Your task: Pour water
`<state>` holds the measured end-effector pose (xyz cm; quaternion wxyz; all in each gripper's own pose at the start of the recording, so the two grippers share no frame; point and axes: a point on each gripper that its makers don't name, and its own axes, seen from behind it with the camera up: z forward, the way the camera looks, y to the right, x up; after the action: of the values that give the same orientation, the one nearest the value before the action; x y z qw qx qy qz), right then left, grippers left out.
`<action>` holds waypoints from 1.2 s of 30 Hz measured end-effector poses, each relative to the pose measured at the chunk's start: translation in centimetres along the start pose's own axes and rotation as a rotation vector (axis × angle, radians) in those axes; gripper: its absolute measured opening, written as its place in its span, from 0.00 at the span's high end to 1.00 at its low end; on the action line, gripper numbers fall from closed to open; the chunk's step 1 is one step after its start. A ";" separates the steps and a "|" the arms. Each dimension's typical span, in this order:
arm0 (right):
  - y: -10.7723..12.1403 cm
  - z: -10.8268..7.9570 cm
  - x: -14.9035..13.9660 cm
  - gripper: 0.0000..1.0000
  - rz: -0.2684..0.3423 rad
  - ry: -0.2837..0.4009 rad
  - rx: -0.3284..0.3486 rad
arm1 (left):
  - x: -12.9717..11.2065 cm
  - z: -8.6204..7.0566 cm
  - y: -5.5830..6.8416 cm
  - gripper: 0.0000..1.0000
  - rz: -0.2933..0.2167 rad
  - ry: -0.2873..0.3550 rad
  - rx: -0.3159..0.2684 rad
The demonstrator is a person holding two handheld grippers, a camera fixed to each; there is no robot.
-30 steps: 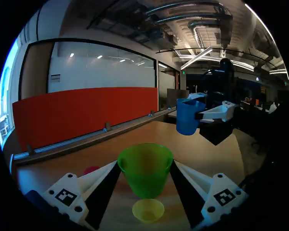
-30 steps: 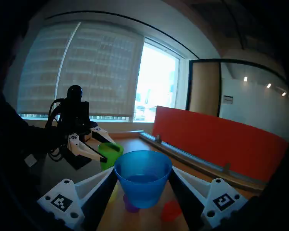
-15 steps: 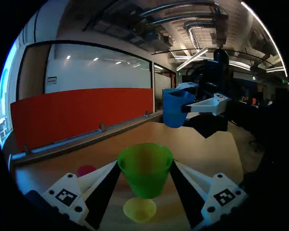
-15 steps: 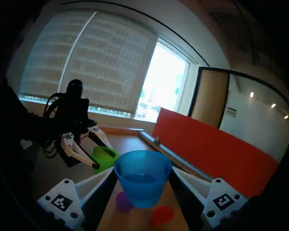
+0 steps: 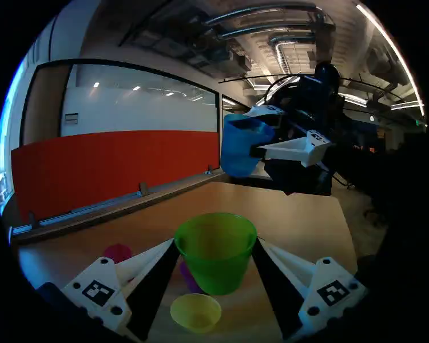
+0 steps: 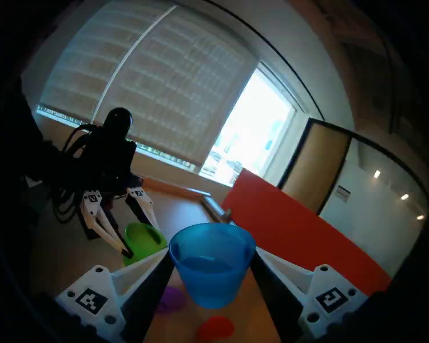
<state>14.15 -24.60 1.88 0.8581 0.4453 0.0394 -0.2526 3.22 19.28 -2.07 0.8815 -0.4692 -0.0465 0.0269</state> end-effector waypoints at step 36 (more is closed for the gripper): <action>2.0 3.1 4.0 0.09 -0.336 -0.003 -0.018 | 0.2 1.1 2.8 0.13 0.054 0.022 -0.082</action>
<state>18.09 -27.68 4.05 0.8078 0.4242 0.1146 -0.3929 3.25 21.71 -3.76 0.8608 -0.5064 -0.0254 0.0435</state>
